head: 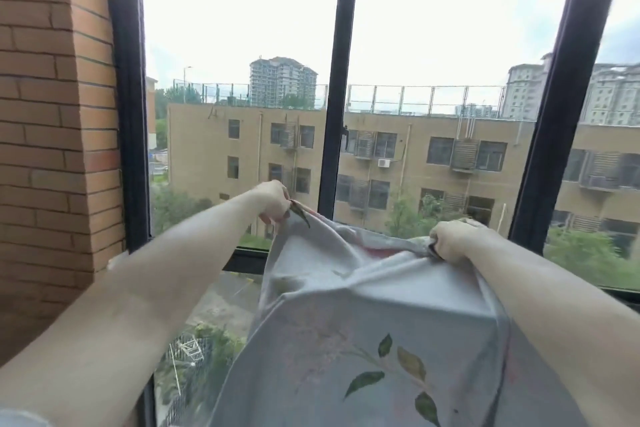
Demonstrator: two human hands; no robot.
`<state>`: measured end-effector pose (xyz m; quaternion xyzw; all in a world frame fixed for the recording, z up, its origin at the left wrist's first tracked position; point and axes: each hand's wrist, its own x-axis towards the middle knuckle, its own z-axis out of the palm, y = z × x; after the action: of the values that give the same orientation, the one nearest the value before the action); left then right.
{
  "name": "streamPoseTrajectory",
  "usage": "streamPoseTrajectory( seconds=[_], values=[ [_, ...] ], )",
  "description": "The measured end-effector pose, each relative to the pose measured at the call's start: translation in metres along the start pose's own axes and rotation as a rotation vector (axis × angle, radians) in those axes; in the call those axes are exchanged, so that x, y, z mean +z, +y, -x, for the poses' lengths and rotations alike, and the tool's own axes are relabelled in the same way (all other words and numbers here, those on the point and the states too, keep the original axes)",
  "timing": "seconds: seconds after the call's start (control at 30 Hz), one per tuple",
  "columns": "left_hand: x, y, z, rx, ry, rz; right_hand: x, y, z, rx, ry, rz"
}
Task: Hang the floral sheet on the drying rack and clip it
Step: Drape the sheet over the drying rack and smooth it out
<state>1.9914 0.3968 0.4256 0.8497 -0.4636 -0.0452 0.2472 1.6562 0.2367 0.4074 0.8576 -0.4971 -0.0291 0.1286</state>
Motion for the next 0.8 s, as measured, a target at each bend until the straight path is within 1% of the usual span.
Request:
streamPoseTrajectory(
  seconds=[0.1, 0.17, 0.2, 0.3, 0.43, 0.5, 0.57, 0.6, 0.7, 0.73, 0.8],
  values=[
    [0.044, -0.011, 0.022, 0.011, -0.254, 0.062, 0.032, -0.019, 0.018, -0.047, -0.299, 0.109],
    [0.065, -0.015, 0.035, 0.034, -0.387, 0.129, 0.034, -0.024, 0.029, -0.071, -0.398, 0.067],
    [0.072, -0.021, 0.042, 0.041, -0.429, 0.162, 0.032, -0.027, 0.032, -0.089, -0.42, 0.042],
    [0.089, -0.037, 0.07, 0.082, -0.486, 0.271, 0.03, -0.038, 0.041, -0.107, -0.507, 0.011],
    [0.076, -0.039, 0.127, 0.164, -0.466, 0.419, 0.042, -0.042, 0.048, -0.02, -0.659, -0.336],
    [0.06, -0.017, 0.158, 0.189, -0.469, 0.491, 0.042, -0.044, 0.054, -0.006, -0.667, -0.39],
    [0.046, 0.011, 0.187, 0.278, -0.499, 0.493, 0.038, -0.049, 0.055, 0.003, -0.663, -0.375],
    [0.042, 0.029, 0.203, 0.366, -0.499, 0.415, 0.032, -0.047, 0.06, 0.008, -0.643, -0.383],
    [0.047, 0.067, 0.237, 0.602, -0.447, -0.019, 0.009, -0.043, 0.08, -0.042, -0.506, -0.558],
    [0.054, 0.077, 0.244, 0.654, -0.399, -0.129, 0.001, -0.038, 0.096, -0.062, -0.437, -0.627],
    [0.064, 0.079, 0.244, 0.683, -0.294, -0.217, -0.013, -0.036, 0.123, -0.136, -0.238, -0.753]
  ],
)
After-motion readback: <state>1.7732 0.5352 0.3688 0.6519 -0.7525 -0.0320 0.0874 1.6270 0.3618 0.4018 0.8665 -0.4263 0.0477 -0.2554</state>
